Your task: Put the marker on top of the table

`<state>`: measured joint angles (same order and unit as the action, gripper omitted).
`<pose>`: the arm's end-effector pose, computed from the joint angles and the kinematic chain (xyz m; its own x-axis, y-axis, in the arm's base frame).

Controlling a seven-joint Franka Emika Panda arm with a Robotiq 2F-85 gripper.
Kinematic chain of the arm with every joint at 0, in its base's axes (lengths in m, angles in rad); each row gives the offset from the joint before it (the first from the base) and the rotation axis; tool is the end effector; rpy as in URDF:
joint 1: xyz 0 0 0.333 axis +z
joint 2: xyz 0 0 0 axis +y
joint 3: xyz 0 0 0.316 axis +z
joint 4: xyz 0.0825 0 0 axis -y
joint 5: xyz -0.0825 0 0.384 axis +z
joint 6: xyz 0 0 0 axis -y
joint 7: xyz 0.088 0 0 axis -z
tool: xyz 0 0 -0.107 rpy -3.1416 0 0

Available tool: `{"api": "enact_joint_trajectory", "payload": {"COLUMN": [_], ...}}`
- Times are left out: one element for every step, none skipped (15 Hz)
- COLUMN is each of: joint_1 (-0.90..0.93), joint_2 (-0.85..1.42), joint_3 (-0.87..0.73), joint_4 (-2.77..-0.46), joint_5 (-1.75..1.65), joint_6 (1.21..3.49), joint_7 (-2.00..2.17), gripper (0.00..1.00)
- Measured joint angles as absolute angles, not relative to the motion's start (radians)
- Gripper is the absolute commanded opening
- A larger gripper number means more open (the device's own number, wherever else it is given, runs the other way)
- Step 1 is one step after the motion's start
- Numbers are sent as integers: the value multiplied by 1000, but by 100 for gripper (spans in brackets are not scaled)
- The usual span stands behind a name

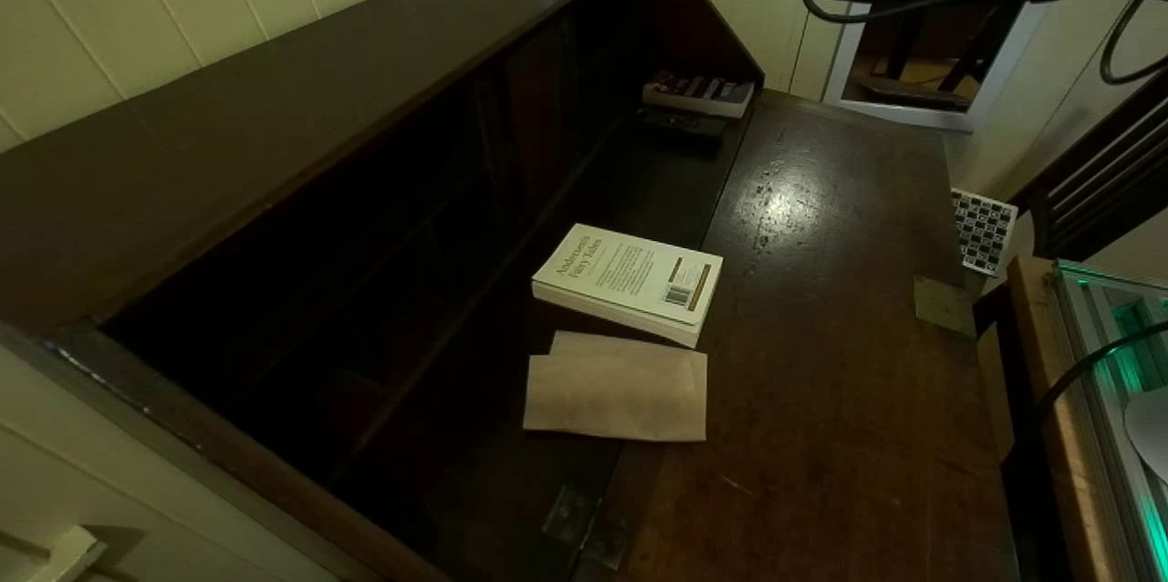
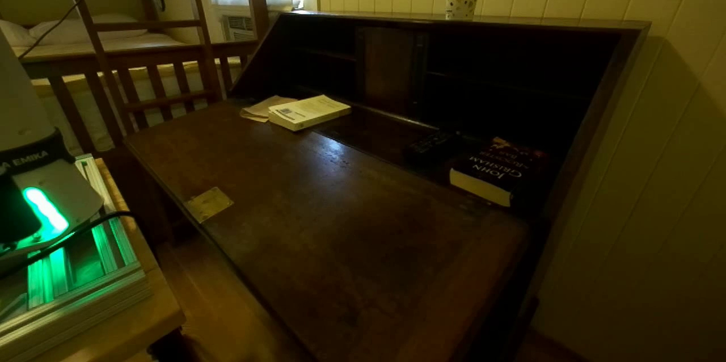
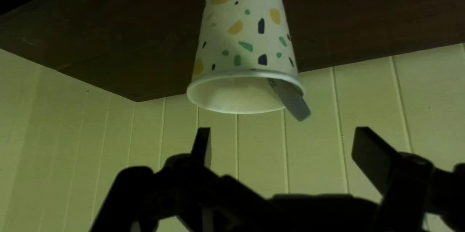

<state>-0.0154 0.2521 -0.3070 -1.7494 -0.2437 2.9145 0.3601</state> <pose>0.6540 -0.1796 0.5416 0.5399 -0.2393 0.8070 -0.4166 -0.9090 0.0091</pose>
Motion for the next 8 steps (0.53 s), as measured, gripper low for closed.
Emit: {"api": "enact_joint_trajectory", "payload": {"joint_1": [-10, -4, 4, 11, 19, 28, 37, 46], "joint_2": [255, 257, 261, 266, 272, 278, 285, 293], "joint_3": [-312, -319, -328, -339, -352, -366, -379, -393], "joint_4": [-1749, -1749, -1749, -1749, -1748, -1747, -1745, -1743], "joint_5": [-246, -252, -262, -273, -284, -295, -304, -310], "joint_6": [2917, 2920, 2926, 2937, 2948, 2959, 2970, 2979], "joint_7": [367, 376, 390, 407, 425, 442, 458, 473], "gripper": [100, 100, 100, 100, 100, 100, 100, 100]}}
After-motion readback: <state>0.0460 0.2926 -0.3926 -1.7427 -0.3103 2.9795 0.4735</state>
